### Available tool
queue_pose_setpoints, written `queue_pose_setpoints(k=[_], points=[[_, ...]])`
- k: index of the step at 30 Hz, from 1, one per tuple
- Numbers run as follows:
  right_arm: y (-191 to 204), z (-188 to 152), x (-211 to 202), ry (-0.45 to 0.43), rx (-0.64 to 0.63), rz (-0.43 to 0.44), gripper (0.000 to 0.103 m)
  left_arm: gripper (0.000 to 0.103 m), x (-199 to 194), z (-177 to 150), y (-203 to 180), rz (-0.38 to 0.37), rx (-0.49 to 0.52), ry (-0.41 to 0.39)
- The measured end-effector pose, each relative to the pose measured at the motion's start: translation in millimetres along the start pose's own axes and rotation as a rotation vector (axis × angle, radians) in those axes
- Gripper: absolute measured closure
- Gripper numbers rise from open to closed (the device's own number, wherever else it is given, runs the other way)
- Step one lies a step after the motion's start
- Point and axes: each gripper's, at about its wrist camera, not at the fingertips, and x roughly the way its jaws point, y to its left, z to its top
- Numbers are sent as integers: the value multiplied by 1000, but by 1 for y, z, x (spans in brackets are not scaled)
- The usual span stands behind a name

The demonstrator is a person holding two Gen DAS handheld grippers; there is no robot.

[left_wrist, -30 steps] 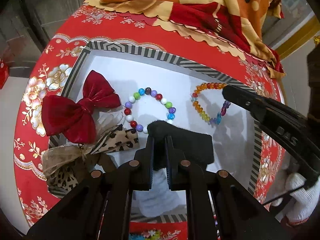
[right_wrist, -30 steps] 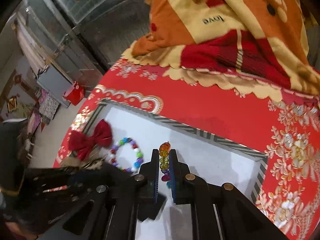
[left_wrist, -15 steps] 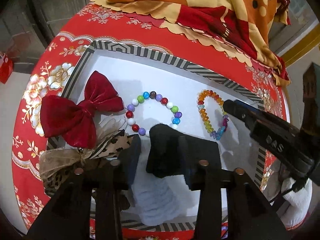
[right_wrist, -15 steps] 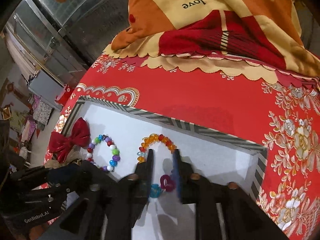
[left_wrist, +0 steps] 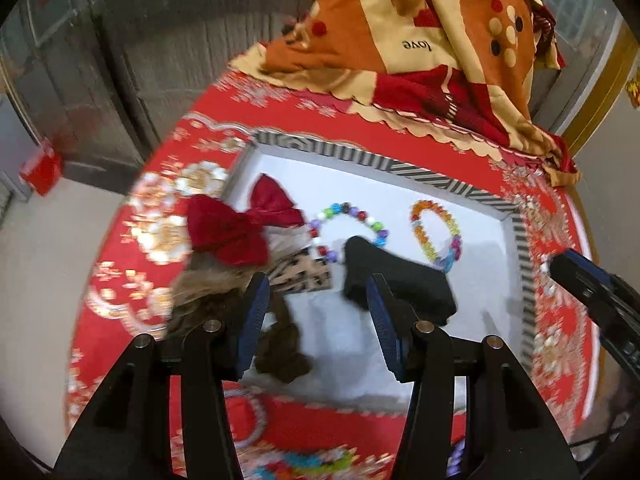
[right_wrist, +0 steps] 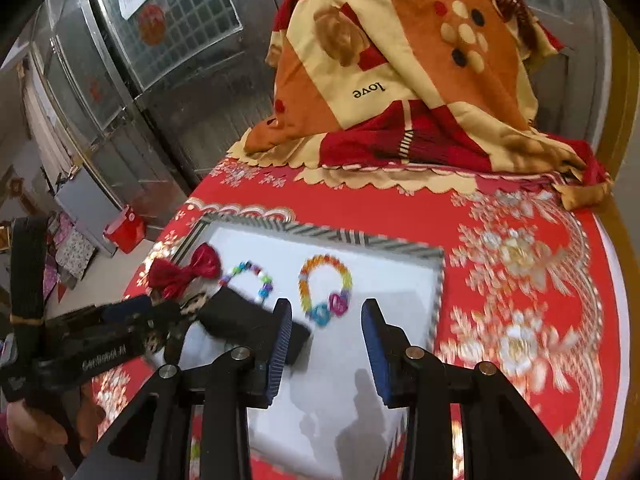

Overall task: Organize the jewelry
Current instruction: 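Withdraw the open right tool from the tray back over the table, then grasp the silver braided bracelet with left tool while right grasps purple bead bracelet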

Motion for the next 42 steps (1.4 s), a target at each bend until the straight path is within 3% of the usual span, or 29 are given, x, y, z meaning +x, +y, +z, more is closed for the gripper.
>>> queue_pose_setpoints(k=[3, 8, 10, 11, 18, 32, 36, 42], points=[[5, -19, -17, -17, 8, 1, 69, 53, -16, -14, 3, 55, 47, -50], [13, -48, -37, -3, 49, 35, 68, 53, -39, -38, 18, 70, 53, -81], [16, -58, -44, 2, 52, 29, 55, 53, -46, -46, 21, 97, 74, -99], [19, -63, -48, 0, 47, 15, 53, 53, -48, -49, 22, 112, 84, -100], [27, -90, -74, -6, 59, -11, 43, 53, -58, -72, 42, 112, 82, -60], [50, -123, -102, -17, 44, -53, 42, 53, -81, -107, 48, 134, 163, -73], [54, -132, -104, -10, 43, -60, 32, 53, -79, -117, 51, 145, 161, -43], [52, -148, -107, 11, 46, -85, 32, 53, -80, -127, 56, 183, 165, -46]])
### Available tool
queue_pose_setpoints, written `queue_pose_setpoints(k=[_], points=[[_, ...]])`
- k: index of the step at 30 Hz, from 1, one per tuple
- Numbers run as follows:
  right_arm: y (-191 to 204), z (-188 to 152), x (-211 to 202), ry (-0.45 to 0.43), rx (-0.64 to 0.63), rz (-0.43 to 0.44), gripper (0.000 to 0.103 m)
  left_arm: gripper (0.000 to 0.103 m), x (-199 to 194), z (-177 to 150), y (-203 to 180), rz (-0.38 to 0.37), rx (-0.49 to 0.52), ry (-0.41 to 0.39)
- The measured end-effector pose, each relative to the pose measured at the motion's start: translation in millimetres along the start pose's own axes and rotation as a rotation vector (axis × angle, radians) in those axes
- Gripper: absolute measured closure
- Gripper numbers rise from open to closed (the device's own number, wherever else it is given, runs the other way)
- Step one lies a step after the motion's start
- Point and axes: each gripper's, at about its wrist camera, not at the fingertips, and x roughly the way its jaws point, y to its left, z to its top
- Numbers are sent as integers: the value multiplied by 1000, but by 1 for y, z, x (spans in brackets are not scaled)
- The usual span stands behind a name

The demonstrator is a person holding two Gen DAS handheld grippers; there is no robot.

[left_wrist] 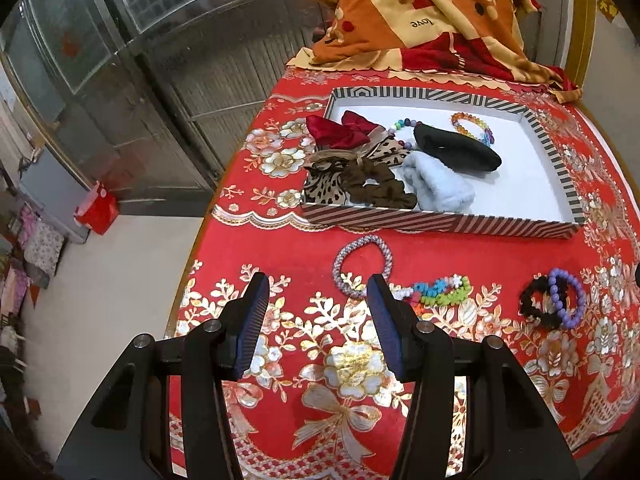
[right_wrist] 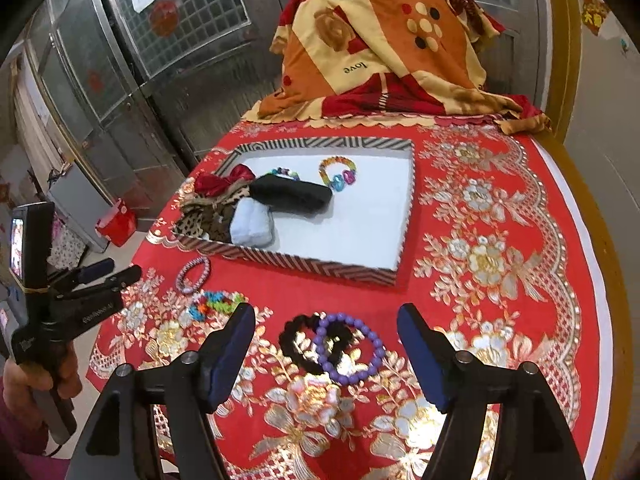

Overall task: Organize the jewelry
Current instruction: 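Grasp the silver braided bracelet with left tool while right grasps purple bead bracelet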

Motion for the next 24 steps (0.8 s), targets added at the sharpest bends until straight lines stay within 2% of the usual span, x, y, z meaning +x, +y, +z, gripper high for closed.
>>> queue_pose_setpoints(k=[5, 10, 20, 21, 22, 24], points=[[-7, -12, 0, 25, -1, -38, 32, 53, 2, -6, 14, -69, -39, 29], [-11, -25, 7, 59, 0, -48, 32, 53, 14, -15, 29, -147, -101, 110], [-19, -36, 21, 83, -1, -64, 32, 53, 27, -18, 39, -192, -159, 171], [-20, -36, 24, 89, -1, -72, 35, 53, 30, -18, 40, -203, -170, 184], [-22, -35, 28, 101, -2, -80, 43, 53, 34, -18, 41, -216, -181, 198], [-24, -35, 35, 114, -7, -79, 47, 53, 41, -16, 46, -245, -222, 222]])
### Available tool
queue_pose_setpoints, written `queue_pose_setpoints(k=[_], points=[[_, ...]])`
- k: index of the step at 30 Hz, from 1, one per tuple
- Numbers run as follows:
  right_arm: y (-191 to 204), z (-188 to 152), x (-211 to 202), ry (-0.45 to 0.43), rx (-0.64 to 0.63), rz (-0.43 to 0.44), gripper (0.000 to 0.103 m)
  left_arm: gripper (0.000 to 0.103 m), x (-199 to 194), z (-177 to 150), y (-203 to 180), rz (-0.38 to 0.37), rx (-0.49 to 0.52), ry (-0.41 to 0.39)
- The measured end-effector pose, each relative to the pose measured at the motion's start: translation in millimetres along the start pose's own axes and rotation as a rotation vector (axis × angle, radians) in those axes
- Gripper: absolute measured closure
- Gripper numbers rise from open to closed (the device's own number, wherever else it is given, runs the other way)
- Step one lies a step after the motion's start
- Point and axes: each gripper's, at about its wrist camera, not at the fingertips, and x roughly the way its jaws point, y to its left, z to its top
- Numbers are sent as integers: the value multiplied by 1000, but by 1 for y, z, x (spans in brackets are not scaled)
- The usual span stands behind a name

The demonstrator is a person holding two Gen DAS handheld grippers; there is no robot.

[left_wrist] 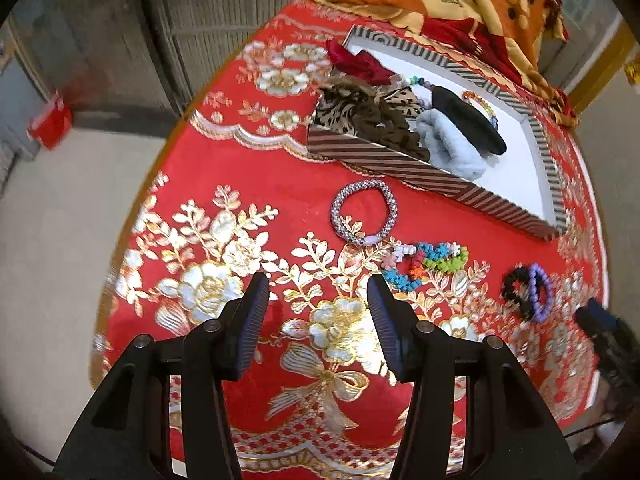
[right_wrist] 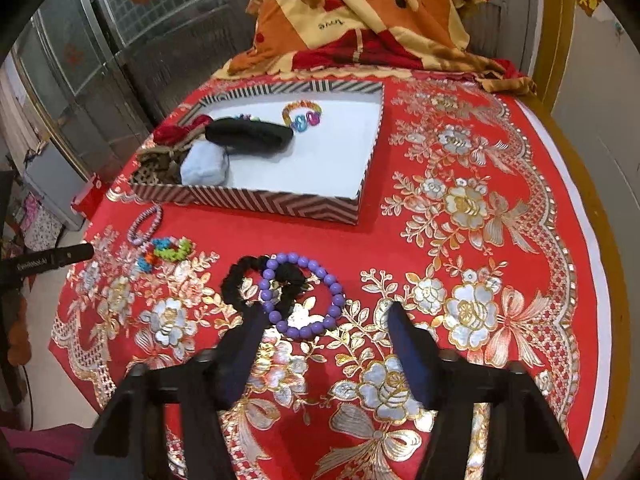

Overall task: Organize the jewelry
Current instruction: 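Grasp the silver braided bracelet with left tool while right grasps purple bead bracelet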

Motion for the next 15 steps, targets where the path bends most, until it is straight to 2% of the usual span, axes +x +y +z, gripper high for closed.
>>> queue_pose_setpoints(k=[2, 6, 9, 15], points=[[0, 2, 8, 13, -15, -6, 48, 53, 2, 3, 4, -4, -28, 0], [1, 4, 25, 46, -34, -33, 49, 53, 8, 9, 5, 14, -19, 1], [-2, 7, 37, 72, -42, -59, 57, 53, 15, 17, 6, 25, -23, 5], [-3, 10, 55, 101, -71, -85, 58, 53, 34, 34, 4, 49, -24, 21]])
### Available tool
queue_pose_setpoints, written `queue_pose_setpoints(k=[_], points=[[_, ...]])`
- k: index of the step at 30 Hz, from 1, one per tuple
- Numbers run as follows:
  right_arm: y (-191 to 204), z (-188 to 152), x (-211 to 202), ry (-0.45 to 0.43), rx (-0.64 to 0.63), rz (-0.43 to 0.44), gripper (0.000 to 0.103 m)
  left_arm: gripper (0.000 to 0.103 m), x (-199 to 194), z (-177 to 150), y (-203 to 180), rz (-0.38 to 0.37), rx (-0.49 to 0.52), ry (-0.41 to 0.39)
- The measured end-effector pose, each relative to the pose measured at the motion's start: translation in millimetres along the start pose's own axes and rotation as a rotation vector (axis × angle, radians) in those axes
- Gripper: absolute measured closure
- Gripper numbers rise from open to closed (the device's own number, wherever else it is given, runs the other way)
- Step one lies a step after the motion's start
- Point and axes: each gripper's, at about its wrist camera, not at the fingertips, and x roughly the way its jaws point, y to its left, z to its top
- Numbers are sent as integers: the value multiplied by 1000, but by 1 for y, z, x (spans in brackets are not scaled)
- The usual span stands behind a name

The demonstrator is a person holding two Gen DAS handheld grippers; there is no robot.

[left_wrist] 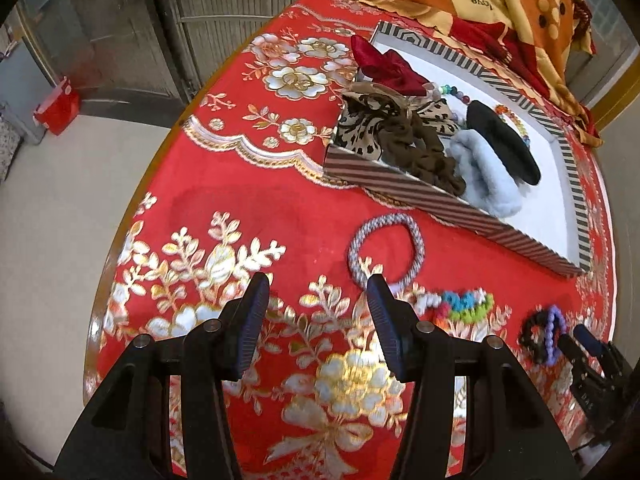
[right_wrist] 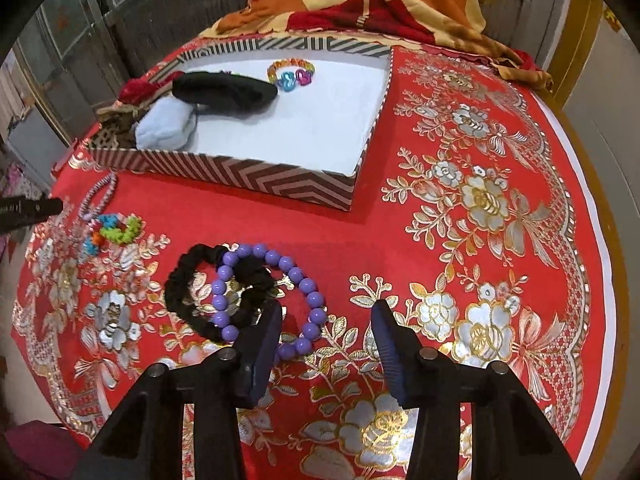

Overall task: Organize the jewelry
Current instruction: 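Grasp the silver braided bracelet with left tool while right grasps purple bead bracelet, then carry the silver bracelet with left tool while right carries purple bracelet to tray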

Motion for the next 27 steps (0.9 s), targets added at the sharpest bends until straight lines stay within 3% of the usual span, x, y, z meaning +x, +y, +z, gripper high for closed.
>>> queue_pose_setpoints(k=[11, 19, 20, 23, 27], points=[[0, 2, 10, 1, -15, -15, 59, 53, 35, 19, -21, 75, 108, 46], [6, 6, 10, -5, -49, -1, 86, 54, 40, 25, -30, 71, 148, 47], [7, 6, 10, -5, -48, 3, 90, 57, 40, 26, -30, 60, 153, 44], [5, 7, 8, -4, -20, 46, 94, 92, 38, 25, -32, 35, 173, 36], [7, 10, -2, -29, -22, 62, 94, 97, 37, 24, -29, 0, 173, 60]])
